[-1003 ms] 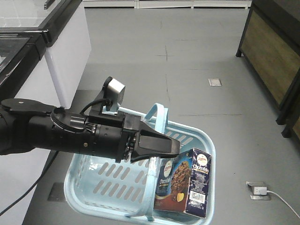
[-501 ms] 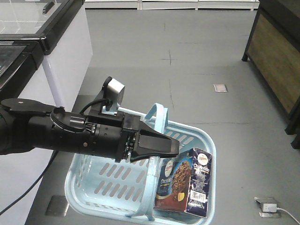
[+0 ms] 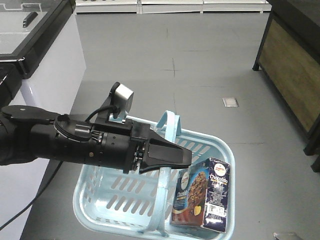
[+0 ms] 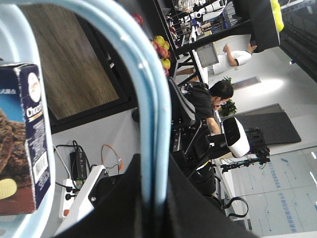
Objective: Left arm holds basket, right arm returns cookies
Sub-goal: 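Drive toward the drink shelves holding the basket in the left gripper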
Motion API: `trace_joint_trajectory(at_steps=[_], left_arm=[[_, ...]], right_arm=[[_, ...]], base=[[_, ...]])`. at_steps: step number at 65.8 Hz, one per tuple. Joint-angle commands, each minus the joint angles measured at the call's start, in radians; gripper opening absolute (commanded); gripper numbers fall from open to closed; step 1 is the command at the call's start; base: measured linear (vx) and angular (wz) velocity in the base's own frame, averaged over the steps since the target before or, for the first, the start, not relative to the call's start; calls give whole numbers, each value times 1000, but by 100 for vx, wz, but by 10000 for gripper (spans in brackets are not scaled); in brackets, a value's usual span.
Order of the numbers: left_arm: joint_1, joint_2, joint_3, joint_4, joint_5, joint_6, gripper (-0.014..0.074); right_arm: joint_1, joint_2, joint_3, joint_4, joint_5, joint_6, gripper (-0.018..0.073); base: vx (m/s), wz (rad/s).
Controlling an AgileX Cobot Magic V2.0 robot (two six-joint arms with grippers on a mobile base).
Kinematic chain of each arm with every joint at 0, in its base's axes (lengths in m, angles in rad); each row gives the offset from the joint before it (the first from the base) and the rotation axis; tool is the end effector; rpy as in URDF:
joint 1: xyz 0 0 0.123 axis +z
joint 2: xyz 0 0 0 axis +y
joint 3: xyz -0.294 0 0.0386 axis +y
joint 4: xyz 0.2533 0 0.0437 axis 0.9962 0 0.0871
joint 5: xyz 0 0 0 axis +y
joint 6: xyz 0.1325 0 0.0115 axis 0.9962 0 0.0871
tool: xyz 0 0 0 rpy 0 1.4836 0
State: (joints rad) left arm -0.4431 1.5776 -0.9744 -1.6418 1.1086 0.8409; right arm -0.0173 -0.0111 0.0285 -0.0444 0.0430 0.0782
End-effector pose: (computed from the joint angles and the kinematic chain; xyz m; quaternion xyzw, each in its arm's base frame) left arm 0.2469 -0.2487 0.2872 0.1326 0.7515 -0.6369 0.1097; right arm 0.0925 -0.0019 0.2011 0.0185 0.6973 0.0053 0.7165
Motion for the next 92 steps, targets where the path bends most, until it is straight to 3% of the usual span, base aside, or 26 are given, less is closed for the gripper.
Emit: trace_joint_trajectory(at_steps=[1,92], left_arm=[[-5,-49,-32,-137,61,17,-6],[-5,-49,-32,-138,56,17,-6]], right_arm=[[-4,-13,18,-6,-74,1,-6],[-4,-13,18,-6,-74,1,-6]], base=[[36,-5],[45,-1]])
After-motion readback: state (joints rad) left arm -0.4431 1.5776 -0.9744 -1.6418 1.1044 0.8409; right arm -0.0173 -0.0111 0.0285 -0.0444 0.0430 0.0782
